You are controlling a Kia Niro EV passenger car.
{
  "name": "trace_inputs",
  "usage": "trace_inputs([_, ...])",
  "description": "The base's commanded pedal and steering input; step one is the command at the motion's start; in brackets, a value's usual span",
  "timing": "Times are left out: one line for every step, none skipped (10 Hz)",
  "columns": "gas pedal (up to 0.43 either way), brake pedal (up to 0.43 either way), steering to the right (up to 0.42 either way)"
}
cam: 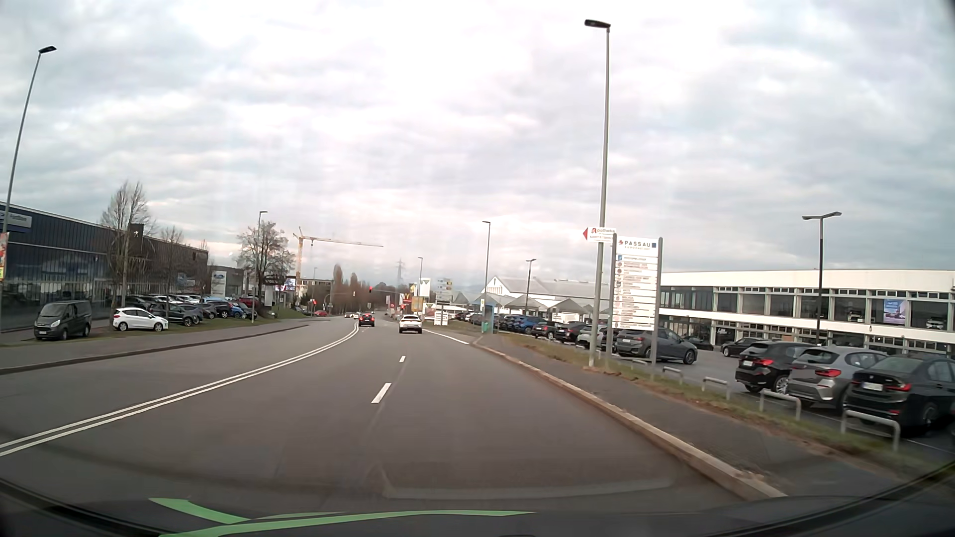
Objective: Follow the waypoints while adhering to traffic rules and regulations
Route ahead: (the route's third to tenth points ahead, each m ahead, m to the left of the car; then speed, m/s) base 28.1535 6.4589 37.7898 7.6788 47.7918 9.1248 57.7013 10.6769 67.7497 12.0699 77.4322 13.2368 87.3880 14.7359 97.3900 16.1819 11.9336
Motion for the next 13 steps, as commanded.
trace_inputs([0.047,0.0,-0.015])
trace_inputs([0.047,0.0,-0.015])
trace_inputs([0.047,0.0,-0.015])
trace_inputs([0.028,0.0,-0.014])
trace_inputs([0.02,0.0,-0.014])
trace_inputs([0.0,0.0,-0.014])
trace_inputs([0.0,0.0,-0.013])
trace_inputs([0.0,0.0,-0.013])
trace_inputs([0.0,0.0,-0.012])
trace_inputs([0.0,0.0,-0.012])
trace_inputs([0.0,0.0,-0.012])
trace_inputs([0.0,0.0,-0.012])
trace_inputs([0.0,0.0,-0.012])
